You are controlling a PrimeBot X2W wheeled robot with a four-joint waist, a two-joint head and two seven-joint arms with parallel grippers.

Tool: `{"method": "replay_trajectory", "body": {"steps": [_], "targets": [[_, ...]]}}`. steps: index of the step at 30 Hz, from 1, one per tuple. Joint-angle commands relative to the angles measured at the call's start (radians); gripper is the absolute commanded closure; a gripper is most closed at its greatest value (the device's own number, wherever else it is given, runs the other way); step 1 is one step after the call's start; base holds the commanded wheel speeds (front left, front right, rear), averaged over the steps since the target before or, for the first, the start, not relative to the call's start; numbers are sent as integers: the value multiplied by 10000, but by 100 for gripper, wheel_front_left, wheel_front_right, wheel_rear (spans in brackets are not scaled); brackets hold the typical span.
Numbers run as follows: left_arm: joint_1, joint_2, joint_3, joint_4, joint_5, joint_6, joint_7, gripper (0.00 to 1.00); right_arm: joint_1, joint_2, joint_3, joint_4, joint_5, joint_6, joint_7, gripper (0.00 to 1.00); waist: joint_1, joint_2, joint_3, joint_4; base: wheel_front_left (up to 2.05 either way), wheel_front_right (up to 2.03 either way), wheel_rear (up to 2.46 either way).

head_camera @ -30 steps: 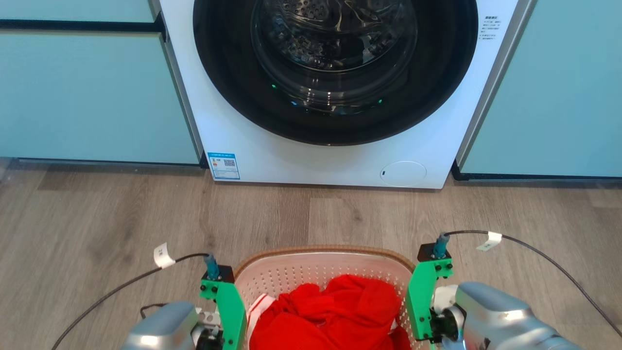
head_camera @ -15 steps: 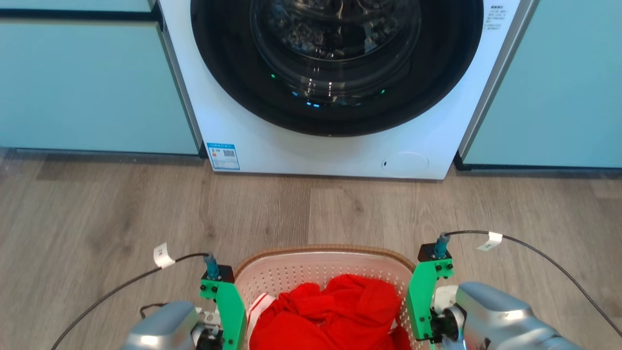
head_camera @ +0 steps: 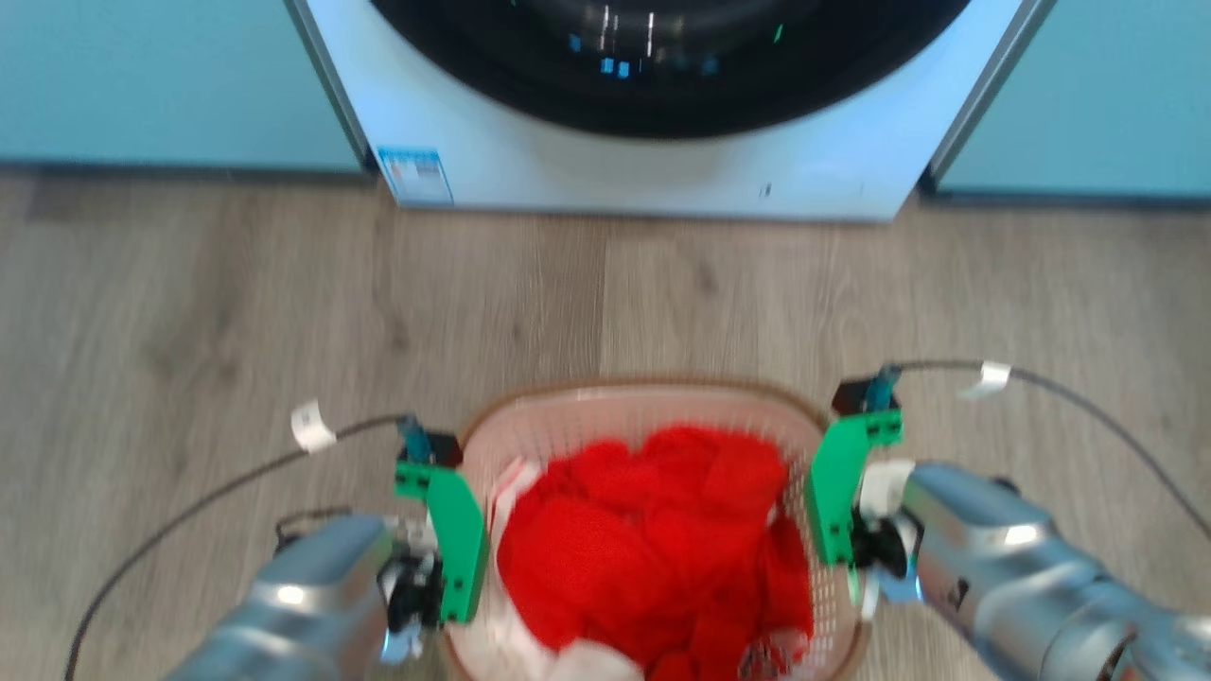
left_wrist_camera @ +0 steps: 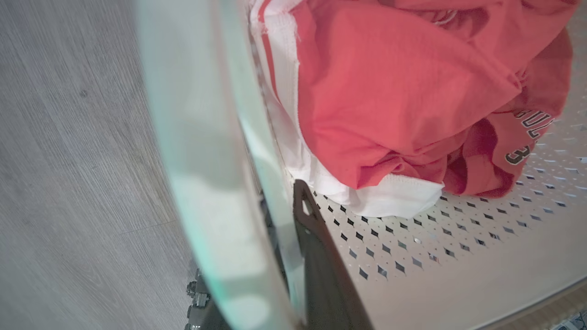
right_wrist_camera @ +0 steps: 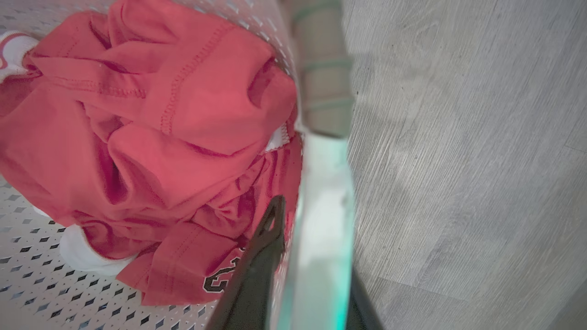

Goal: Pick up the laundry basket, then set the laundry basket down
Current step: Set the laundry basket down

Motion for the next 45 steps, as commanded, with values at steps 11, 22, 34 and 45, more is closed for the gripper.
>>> {"method": "replay_trajectory", "body": {"steps": [11, 22, 34, 45], "targets": [[-1907, -416, 93, -211, 361, -94, -1652, 100, -1419, 3, -10, 162, -292, 75, -1288, 100, -2, 0, 3354, 188, 0, 0, 0], [-3282, -576, 91, 292, 845, -94, -3186, 100, -2551, 49, -292, 560, -352, 75, -2655, 100, -2, 0, 5511, 203, 0, 0, 0], [-4088, -657, 90, 524, 1046, -94, -3542, 100, -3316, 203, -430, 920, -429, 75, -2917, 100, -2, 0, 6934, 318, 0, 0, 0], [-4251, -665, 90, 247, 1132, -94, -3296, 100, -3386, 162, -412, 987, -589, 75, -2781, 100, -2, 0, 7319, 451, 0, 0, 0]]}}
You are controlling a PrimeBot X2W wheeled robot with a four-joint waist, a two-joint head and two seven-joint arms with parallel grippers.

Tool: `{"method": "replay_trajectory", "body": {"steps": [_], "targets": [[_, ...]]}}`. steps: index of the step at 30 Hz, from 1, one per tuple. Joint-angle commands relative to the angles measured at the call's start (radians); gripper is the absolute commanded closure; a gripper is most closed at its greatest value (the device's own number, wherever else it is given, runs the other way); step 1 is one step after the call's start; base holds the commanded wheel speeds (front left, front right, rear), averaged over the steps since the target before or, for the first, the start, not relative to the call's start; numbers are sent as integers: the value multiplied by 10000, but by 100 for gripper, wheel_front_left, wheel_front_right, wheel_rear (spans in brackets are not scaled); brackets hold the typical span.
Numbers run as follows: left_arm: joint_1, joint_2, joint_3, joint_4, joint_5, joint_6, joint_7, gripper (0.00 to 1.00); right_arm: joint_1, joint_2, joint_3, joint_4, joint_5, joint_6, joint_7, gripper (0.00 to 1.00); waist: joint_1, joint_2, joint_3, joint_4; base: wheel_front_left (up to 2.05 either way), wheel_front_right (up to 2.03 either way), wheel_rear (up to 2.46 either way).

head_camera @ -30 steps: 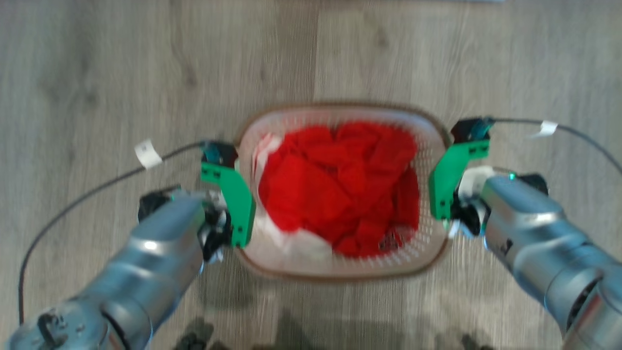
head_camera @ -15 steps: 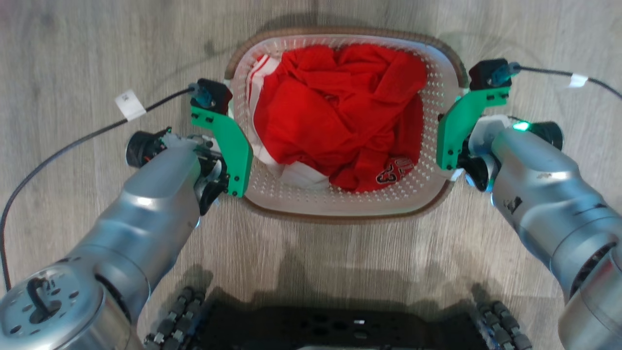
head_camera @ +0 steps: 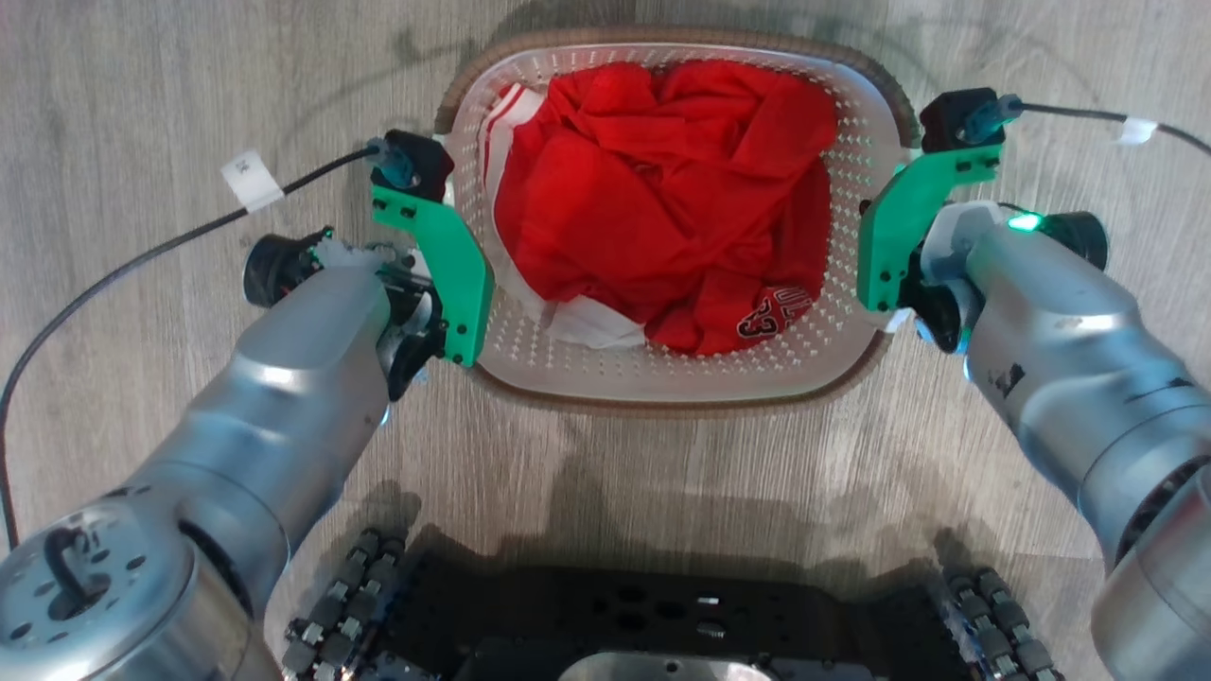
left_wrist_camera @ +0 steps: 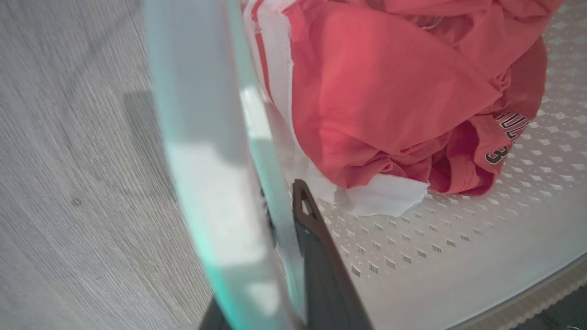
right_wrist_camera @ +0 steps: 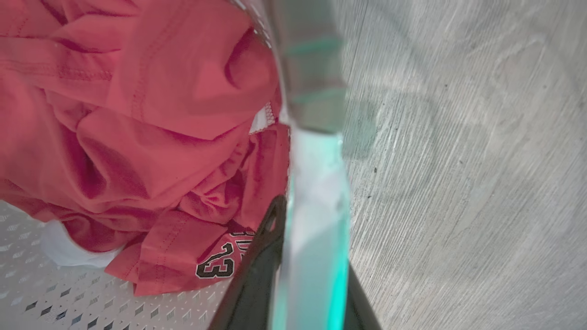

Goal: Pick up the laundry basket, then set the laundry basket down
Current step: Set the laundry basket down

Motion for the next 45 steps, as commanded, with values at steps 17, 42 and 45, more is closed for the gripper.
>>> {"method": "replay_trajectory", "body": {"steps": [17, 42, 45], "targets": [[-354, -146, 48, -457, 377, -173, -226, 100, 527, 99, -133, -137, -237, 71, 184, 100, 2, -1, 203, 24, 0, 0, 0], [-371, -147, 54, 237, 154, -49, -376, 0, 402, 148, -800, -137, -958, 71, -452, 0, 2, -1, -155, 78, 0, 0, 0], [-373, -147, 53, 281, 143, -49, -358, 0, 357, 84, -775, -136, -1114, 71, -432, 0, 2, -1, -219, 85, 0, 0, 0]]}}
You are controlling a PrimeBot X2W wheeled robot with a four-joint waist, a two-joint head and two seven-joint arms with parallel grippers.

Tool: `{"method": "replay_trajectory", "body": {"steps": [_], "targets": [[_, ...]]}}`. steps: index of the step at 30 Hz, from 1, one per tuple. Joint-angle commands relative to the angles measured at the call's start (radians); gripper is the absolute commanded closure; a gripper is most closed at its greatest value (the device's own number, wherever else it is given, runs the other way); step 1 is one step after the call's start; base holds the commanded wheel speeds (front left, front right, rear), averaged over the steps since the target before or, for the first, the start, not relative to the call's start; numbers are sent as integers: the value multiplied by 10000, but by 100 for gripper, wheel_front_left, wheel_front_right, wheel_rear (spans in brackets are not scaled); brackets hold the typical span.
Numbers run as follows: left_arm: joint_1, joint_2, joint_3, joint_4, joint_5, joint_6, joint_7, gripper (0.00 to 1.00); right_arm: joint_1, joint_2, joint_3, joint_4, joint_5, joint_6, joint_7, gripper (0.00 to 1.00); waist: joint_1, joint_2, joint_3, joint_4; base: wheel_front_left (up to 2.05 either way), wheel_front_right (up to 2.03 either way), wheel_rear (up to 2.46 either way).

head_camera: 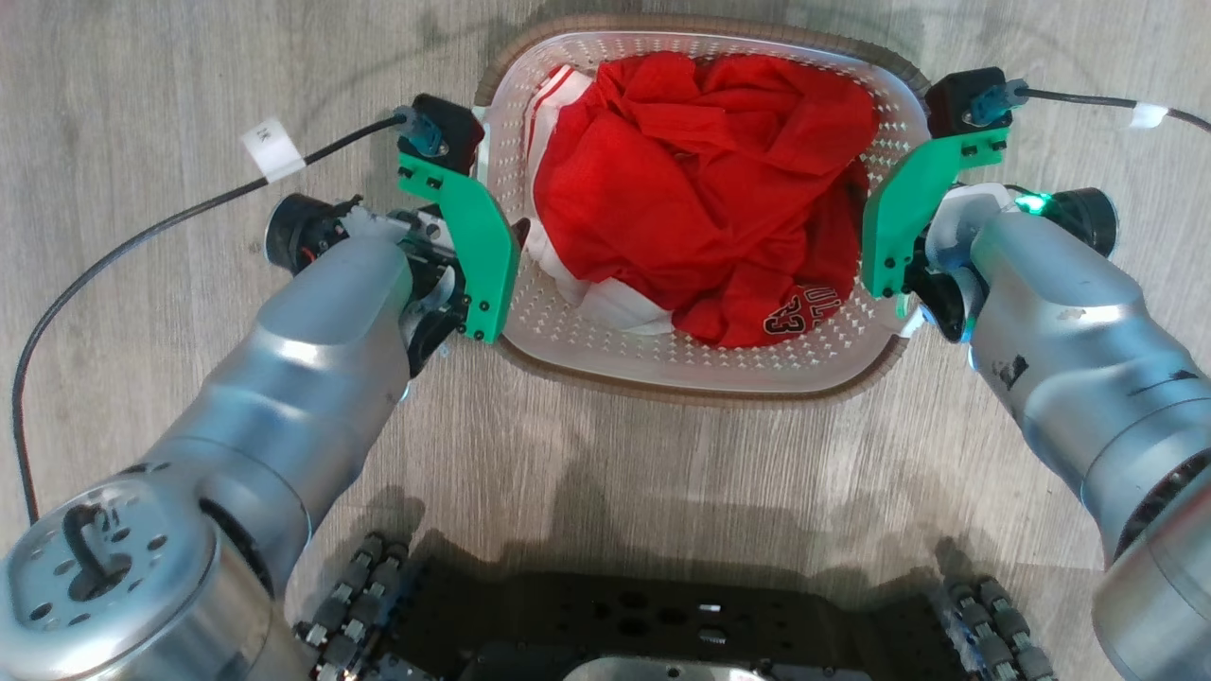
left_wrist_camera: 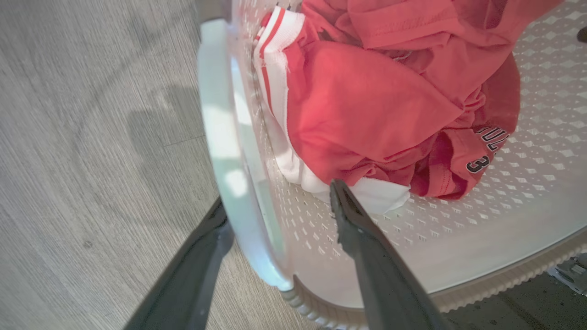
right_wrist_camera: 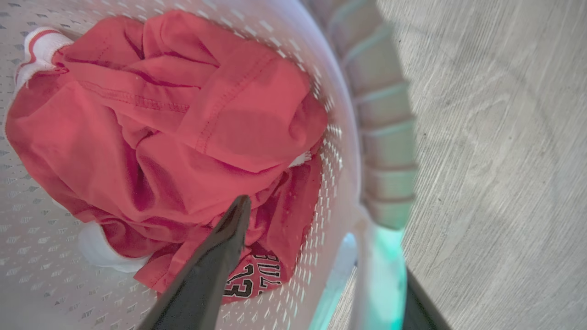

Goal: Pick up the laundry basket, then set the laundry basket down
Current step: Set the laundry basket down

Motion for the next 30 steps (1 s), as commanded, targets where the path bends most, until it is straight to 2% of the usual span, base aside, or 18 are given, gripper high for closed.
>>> {"method": "replay_trajectory", "body": {"steps": [1, 9, 16, 25, 26, 30], "targets": [[82, 212, 51, 4, -87, 53, -19, 0, 384, 154, 37, -66, -100, 14, -35, 0, 1, 0, -16, 10, 0, 0, 0], [197, 212, 50, 150, -91, 80, -171, 0, 485, 29, -117, -65, -421, 14, -91, 0, 1, 0, -335, -10, 0, 0, 0], [611, 212, 140, 351, -250, 182, -719, 0, 952, -58, -410, -65, -832, 14, 90, 0, 1, 0, -1315, -126, 0, 0, 0], [1929, 212, 258, 401, -676, 77, -1455, 0, 2232, -12, -1174, -65, -1333, 14, 476, 0, 1, 0, -3739, -161, 0, 0, 0], [2233, 212, 238, 369, -671, 64, -1569, 0, 2544, 28, -1377, -65, -1408, 14, 380, 0, 1, 0, -4342, -147, 0, 0, 0], [2851, 212, 206, 366, -636, 47, -1959, 0, 3136, 207, -1760, -65, -1470, 14, -133, 0, 1, 0, -5589, -149, 0, 0, 0]]}}
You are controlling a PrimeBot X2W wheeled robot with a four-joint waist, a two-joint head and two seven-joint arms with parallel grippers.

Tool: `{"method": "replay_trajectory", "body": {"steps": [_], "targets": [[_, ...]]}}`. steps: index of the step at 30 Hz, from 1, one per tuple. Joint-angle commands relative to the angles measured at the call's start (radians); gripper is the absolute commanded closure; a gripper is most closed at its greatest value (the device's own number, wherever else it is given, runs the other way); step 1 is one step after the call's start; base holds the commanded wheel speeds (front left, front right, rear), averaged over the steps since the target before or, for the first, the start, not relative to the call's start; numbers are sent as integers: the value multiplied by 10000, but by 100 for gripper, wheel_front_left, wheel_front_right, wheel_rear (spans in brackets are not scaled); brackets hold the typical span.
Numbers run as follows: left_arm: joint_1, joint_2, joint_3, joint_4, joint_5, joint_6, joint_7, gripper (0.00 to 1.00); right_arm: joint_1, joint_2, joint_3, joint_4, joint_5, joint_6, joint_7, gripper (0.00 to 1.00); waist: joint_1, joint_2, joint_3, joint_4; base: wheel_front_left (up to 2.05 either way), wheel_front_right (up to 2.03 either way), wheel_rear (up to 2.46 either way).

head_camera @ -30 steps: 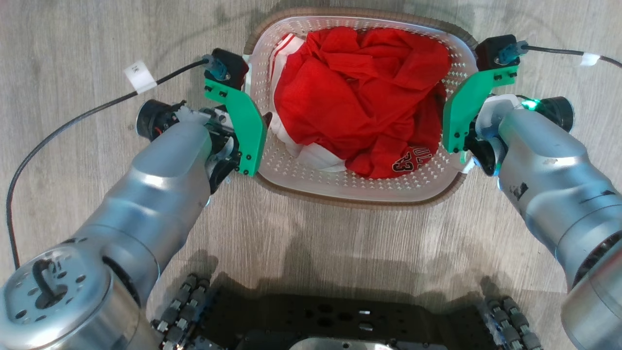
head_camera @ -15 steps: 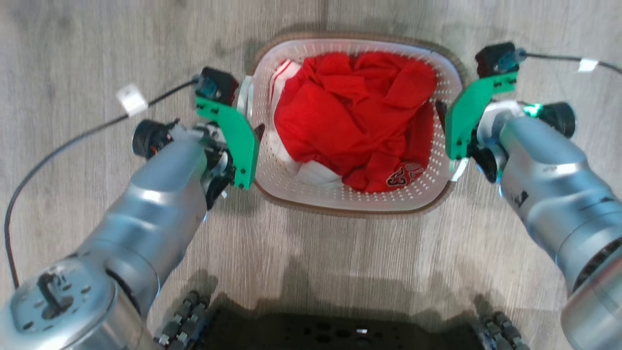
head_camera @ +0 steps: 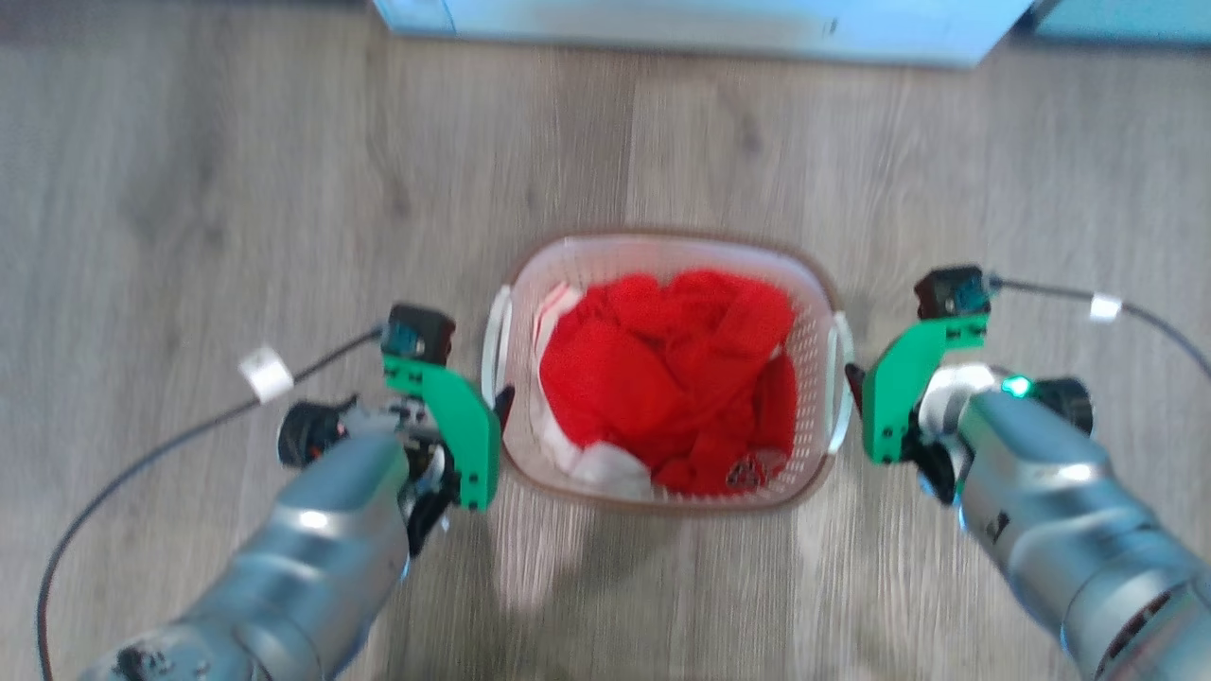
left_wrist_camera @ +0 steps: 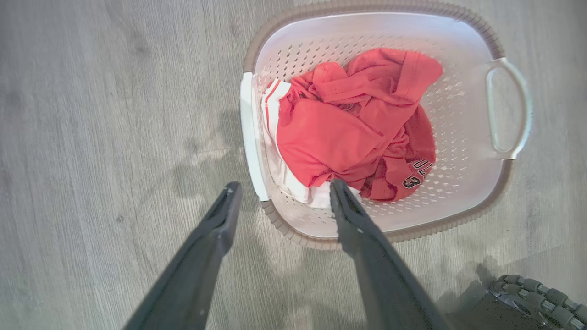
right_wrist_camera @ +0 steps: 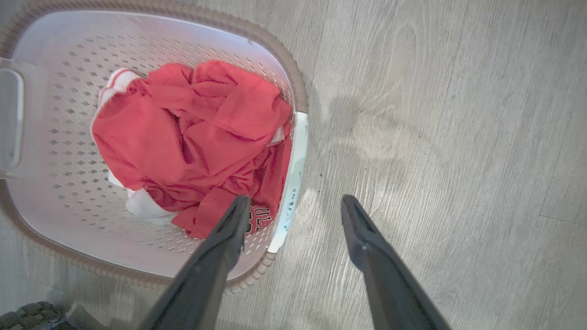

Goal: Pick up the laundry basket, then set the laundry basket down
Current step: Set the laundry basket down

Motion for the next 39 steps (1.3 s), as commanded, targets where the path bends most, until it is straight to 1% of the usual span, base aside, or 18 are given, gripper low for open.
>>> {"method": "replay_trajectory", "body": {"steps": [1, 8, 11, 13, 15, 16, 18, 21, 23, 25, 27, 30, 34, 37, 39], "targets": [[211, 206, 161, -33, 14, -37, -378, 0, 579, 257, -149, -75, -9, 14, -429, 0, 2, -1, -1627, -15, 0, 0, 0], [872, 258, 317, 139, 34, 72, -1645, 0, 1283, 543, -614, -76, 90, 14, -2073, 0, 2, -1, -3386, -228, 0, 0, 0], [975, 398, 677, 8, 72, 206, -1818, 0, 1451, 632, -752, -245, 169, 14, -2644, 0, 2, -1, -3900, -345, 0, 0, 0], [863, 680, 1299, -631, 358, 482, -1828, 0, 1498, 650, -914, -455, 173, 14, -2887, 0, 2, -1, -4202, -402, 0, 0, 0], [985, 1079, 2114, -1603, 991, 908, -1831, 0, 1433, 538, -1196, -852, 0, 14, -2963, 0, 2, -1, -4431, -455, 0, 0, 0], [985, 1079, 2114, -1603, 991, 908, -1831, 0, 1433, 538, -1196, -852, 0, 14, -2963, 0, 2, -1, -4431, -455, 0, 0, 0], [1300, 1520, 3213, -2927, 1898, 1427, -1833, 0, 1319, 169, -1889, -1750, -606, 14, -2971, 0, 2, -1, -4525, -505, 0, 0, 0], [2355, 1996, 5220, -5253, 3547, 2266, -1834, 0, 1841, -220, -3614, -3430, -1969, 14, -2975, 0, 2, -1, -4642, -572, 0, 0, 0], [3324, 2016, 6646, -6844, 4698, 2764, -1834, 0, 2577, -266, -5042, -4777, -3138, 14, -2976, 0, 2, -1, -4726, -609, 0, 0, 0], [4374, 1810, 7706, -8153, 5728, 2901, -1834, 0, 3534, -45, -6500, -6192, -4320, 14, -2977, 0, 2, -1, -4788, -648, 0, 0, 0], [5250, 1475, 8678, -9277, 6595, 2869, -1835, 0, 4521, 279, -7566, -7516, -5423, 14, -2977, 0, 2, -1, -4821, -653, 0, 0, 0], [6237, 953, 9831, -10493, 7728, 2626, -1835, 0, 5754, 628, -8348, -9099, -6443, 14, -2977, 0, 2, -1, -4852, -629, 0, 0, 0], [7165, 437, 10868, -11463, 8617, 2149, -1835, 0, 6857, 753, -8479, -10391, -7079, 14, -2978, 0, 2, -1, -4878, -628, 0, 0, 0], [7633, 273, 11201, -11754, 9043, 1792, -1835, 0, 7448, 765, -8438, -10867, -7024, 14, -2978, 0, 2, -1, -4904, -615, 0, 0, 0], [7905, 231, 11284, -11645, 9155, 1651, -1836, 0, 7749, 767, -8404, -11029, -7118, 14, -2978, 0, 2, -1, -4928, -606, 0, 0, 0]]}}
